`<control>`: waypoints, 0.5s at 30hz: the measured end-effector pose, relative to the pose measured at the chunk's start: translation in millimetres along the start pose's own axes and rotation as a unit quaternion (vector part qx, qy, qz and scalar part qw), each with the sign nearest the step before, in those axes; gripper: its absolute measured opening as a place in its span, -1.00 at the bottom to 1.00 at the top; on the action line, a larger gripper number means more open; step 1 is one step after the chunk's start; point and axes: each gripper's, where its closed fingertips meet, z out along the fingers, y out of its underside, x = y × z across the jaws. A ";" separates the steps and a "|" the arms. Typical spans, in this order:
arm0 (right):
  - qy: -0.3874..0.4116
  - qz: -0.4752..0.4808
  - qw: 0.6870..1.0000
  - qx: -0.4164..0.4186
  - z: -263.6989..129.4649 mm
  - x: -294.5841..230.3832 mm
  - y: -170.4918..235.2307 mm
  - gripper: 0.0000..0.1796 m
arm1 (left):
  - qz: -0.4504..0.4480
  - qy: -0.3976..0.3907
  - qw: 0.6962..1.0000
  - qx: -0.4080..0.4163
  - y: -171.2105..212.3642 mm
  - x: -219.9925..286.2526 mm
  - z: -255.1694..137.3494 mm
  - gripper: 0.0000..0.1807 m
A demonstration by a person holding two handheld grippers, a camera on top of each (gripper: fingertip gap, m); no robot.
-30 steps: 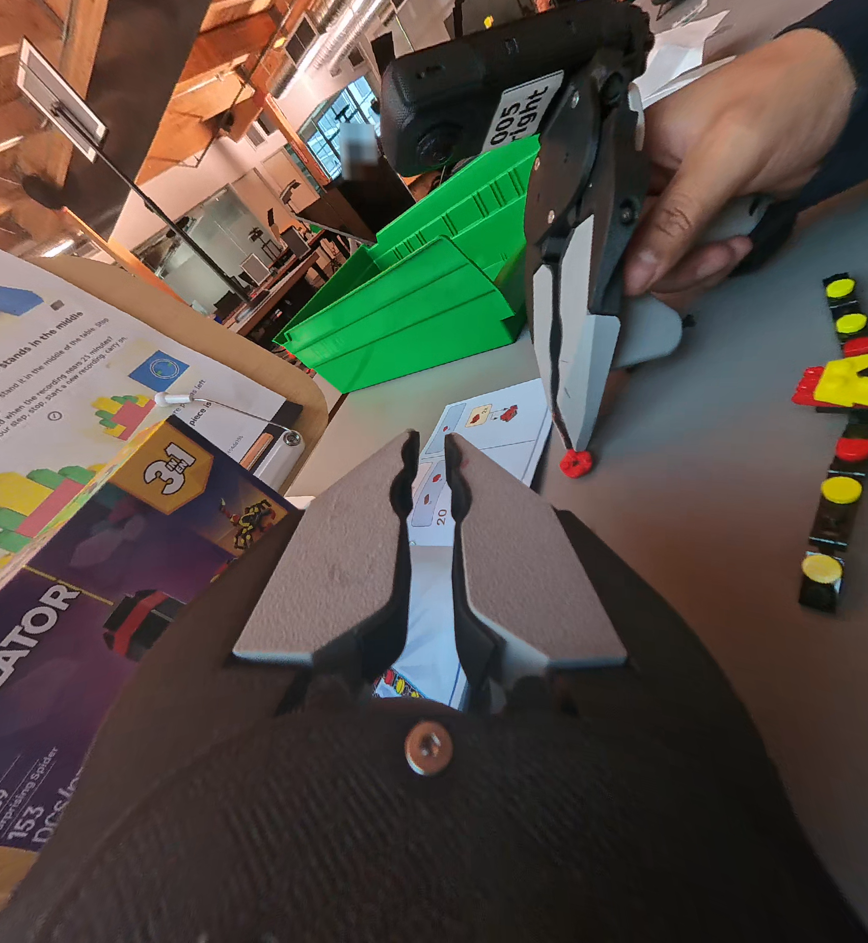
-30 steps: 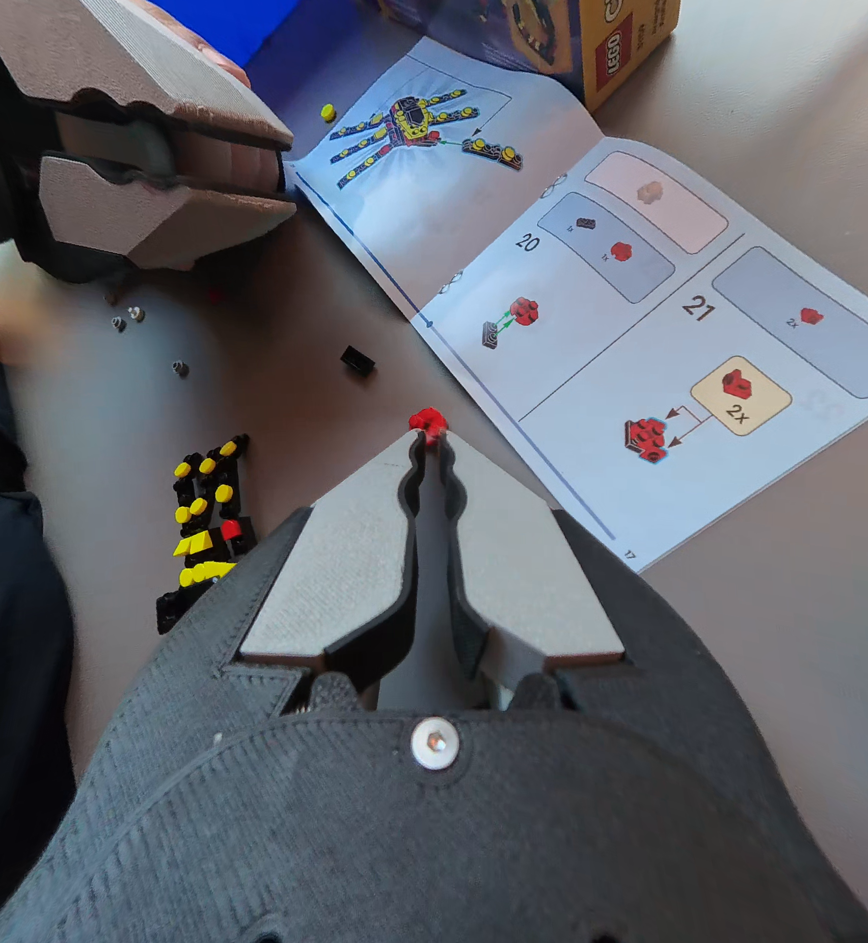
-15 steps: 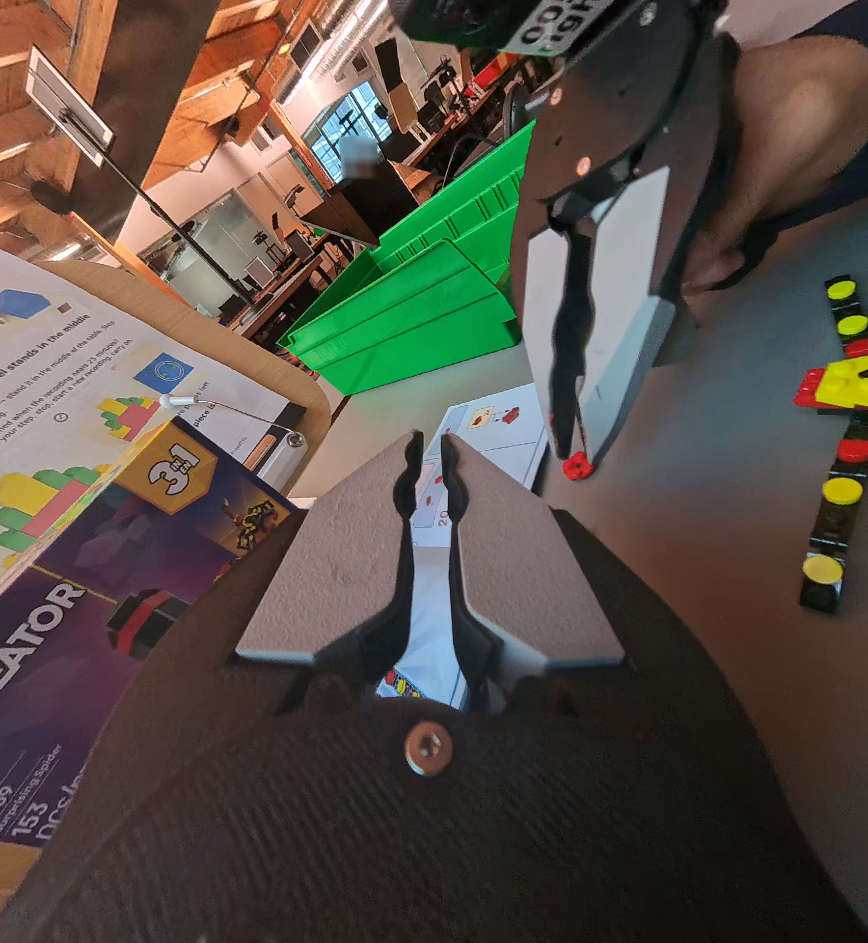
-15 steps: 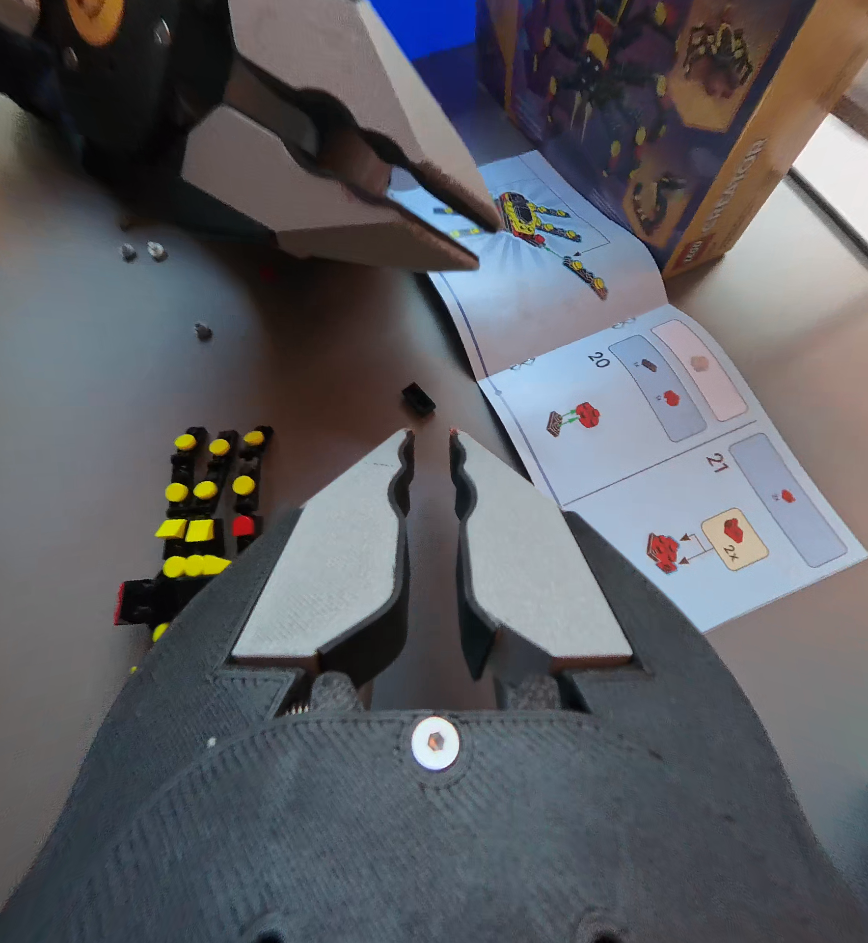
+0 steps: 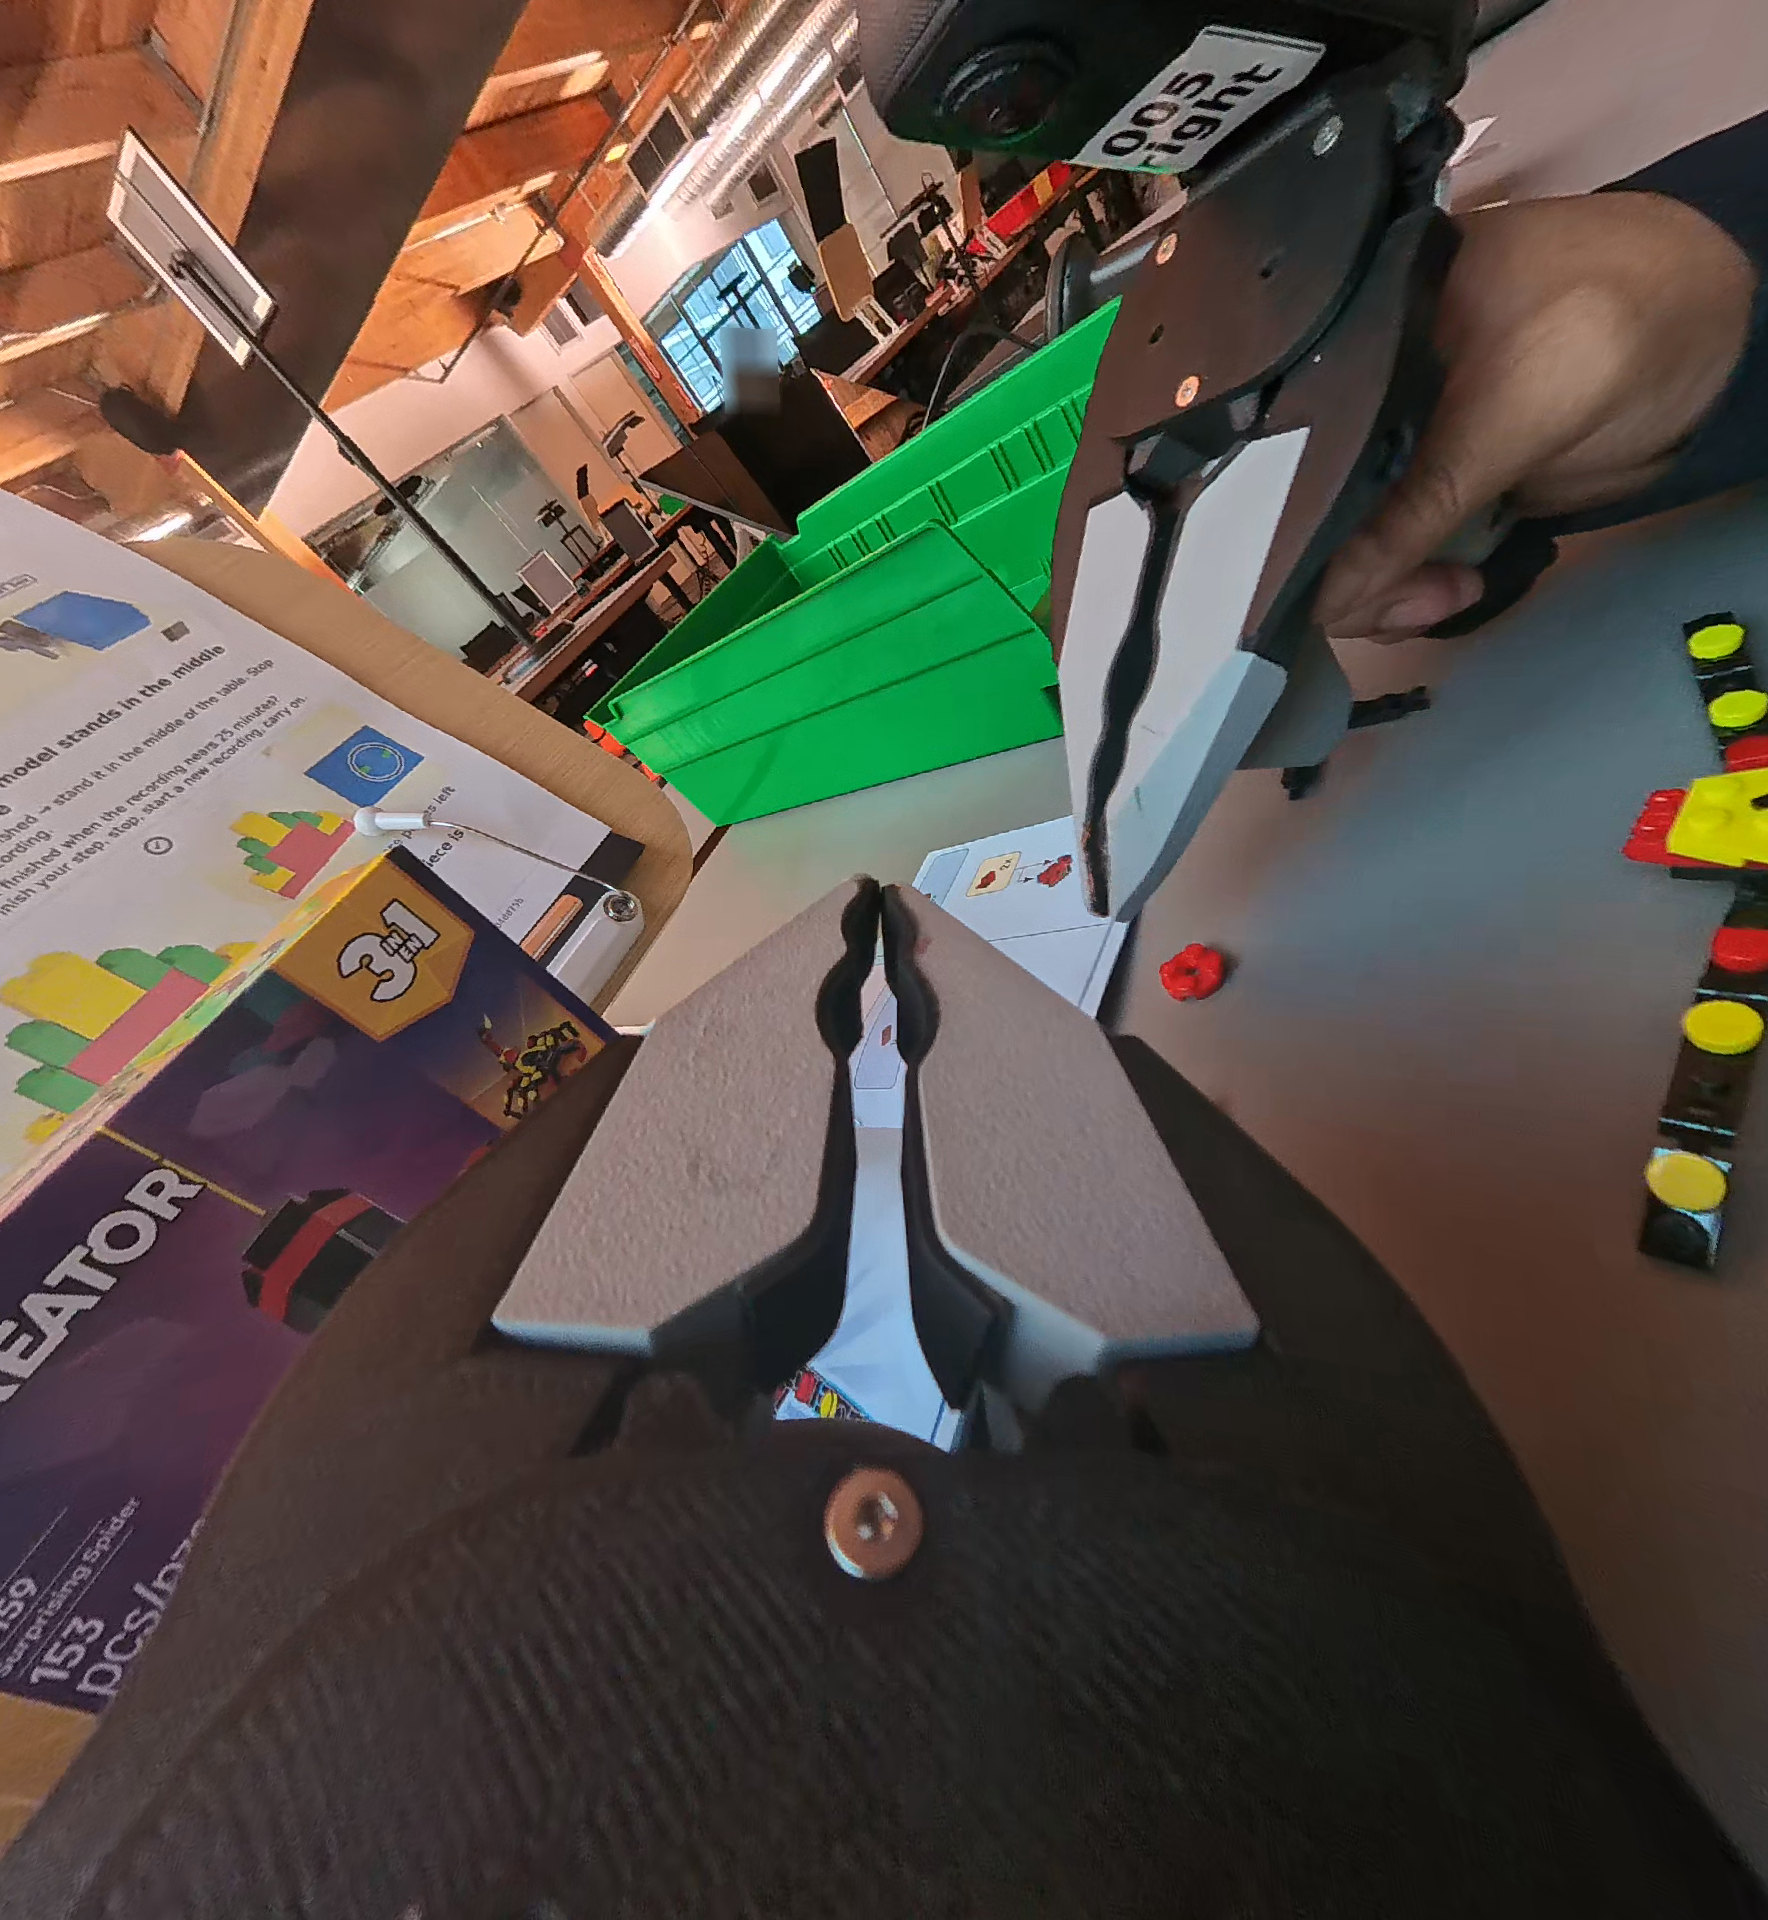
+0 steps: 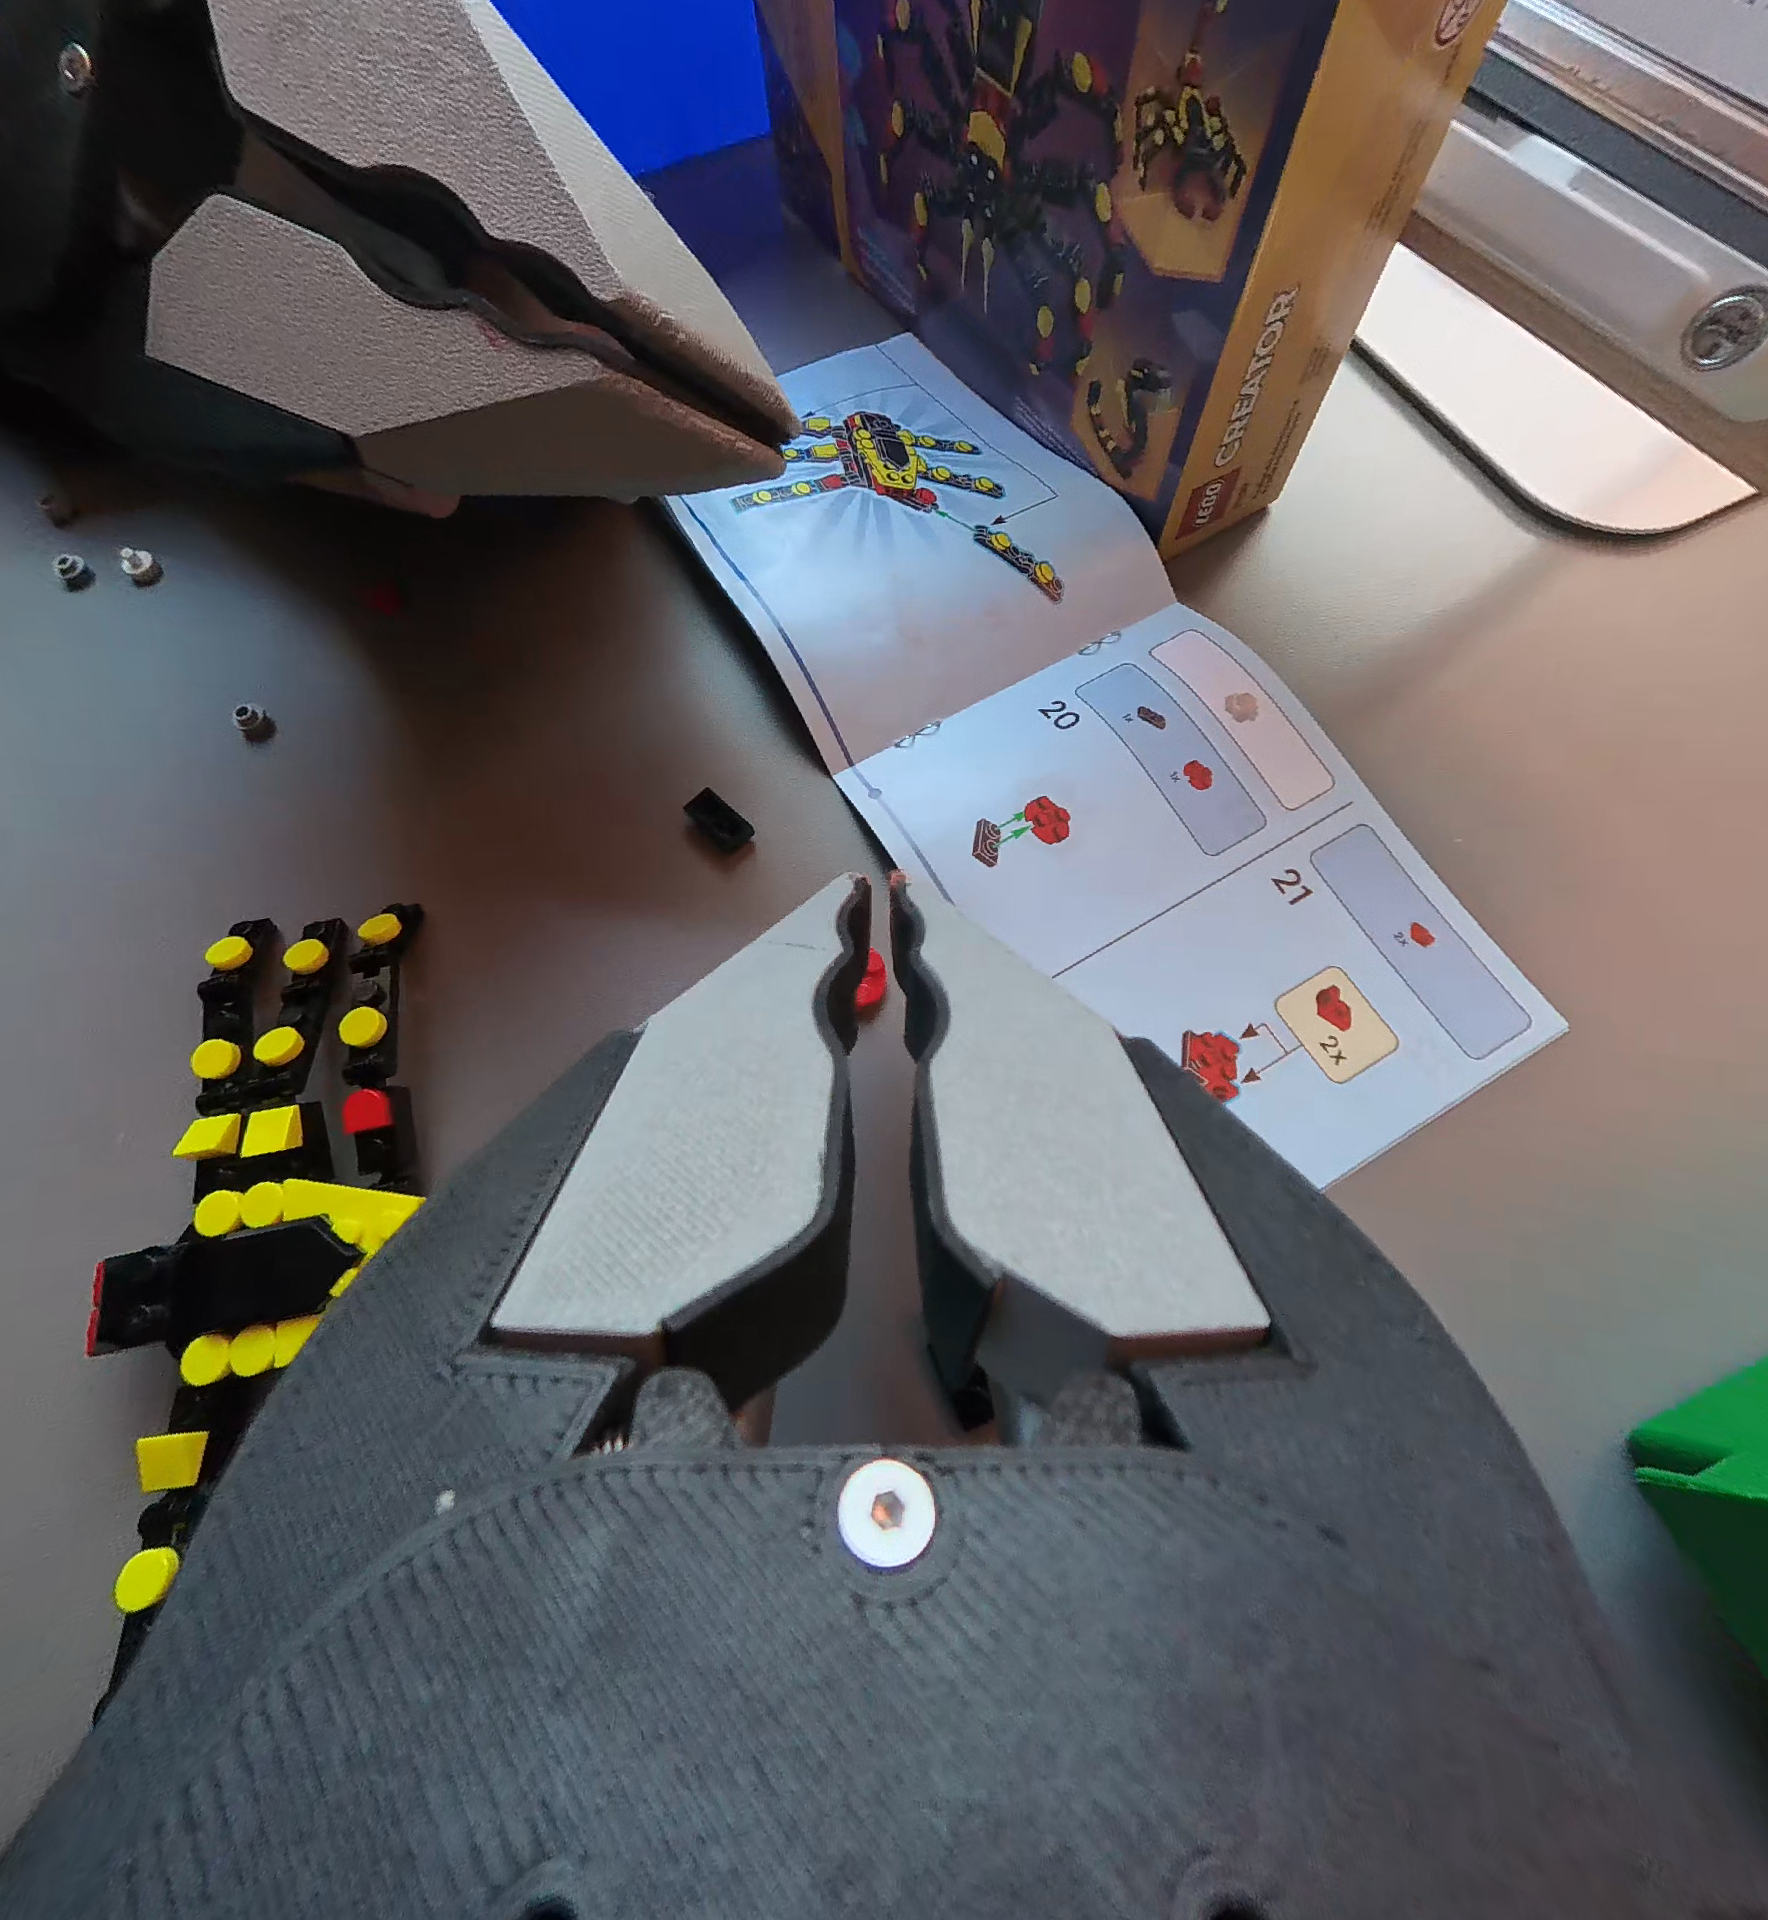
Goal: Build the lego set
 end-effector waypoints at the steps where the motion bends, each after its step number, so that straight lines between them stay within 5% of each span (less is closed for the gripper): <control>1: 0.002 -0.002 1.000 0.000 -0.1 0.0 0.0 -1.00 | 0.001 0.000 1.000 0.000 -0.1 0.2 -0.1 -1.00; 15: 0.009 -0.010 1.000 -0.002 0.7 1.3 1.4 -1.00 | 0.021 0.010 1.000 -0.001 -0.1 7.0 0.0 -1.00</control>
